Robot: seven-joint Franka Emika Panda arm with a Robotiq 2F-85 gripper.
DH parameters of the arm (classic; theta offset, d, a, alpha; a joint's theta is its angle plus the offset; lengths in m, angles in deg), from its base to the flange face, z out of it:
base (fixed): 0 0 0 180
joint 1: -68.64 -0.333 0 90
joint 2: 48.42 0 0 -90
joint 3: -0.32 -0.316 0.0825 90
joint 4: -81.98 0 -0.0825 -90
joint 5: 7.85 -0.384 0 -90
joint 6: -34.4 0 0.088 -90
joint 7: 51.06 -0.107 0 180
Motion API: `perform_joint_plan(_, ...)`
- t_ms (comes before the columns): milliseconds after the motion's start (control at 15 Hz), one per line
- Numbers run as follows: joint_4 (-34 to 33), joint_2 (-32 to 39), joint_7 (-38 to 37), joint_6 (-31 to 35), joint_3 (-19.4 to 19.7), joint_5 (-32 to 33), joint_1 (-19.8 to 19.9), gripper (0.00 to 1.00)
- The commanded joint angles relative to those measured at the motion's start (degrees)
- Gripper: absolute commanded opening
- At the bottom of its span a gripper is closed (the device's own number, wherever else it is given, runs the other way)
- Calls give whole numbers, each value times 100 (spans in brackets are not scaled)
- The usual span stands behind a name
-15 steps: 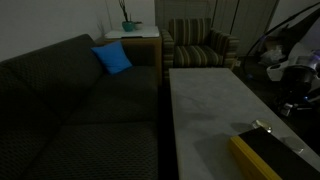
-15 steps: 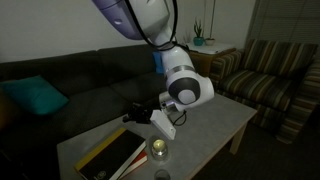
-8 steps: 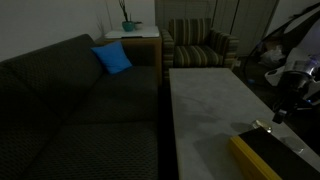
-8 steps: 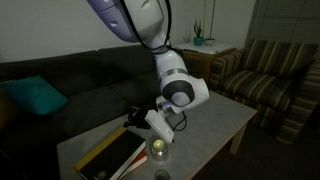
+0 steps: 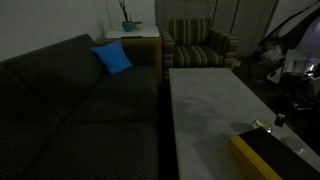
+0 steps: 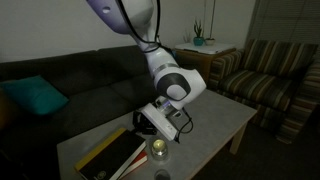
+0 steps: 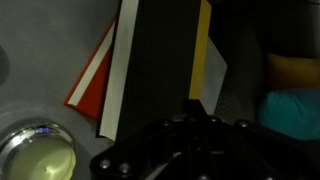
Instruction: Place the lid of the silver container on the table, open the black book, then close the container
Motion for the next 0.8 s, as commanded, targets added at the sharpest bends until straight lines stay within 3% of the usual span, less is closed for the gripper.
perform_joint_plan(0, 471, -245, -412, 360, -2, 460, -6, 0)
perform_joint_plan(333, 769, -242, -817, 841, 15, 1112, -6, 0)
perform_joint_plan(733, 1074, -179, -1450, 1975, -128, 1249, 87, 0)
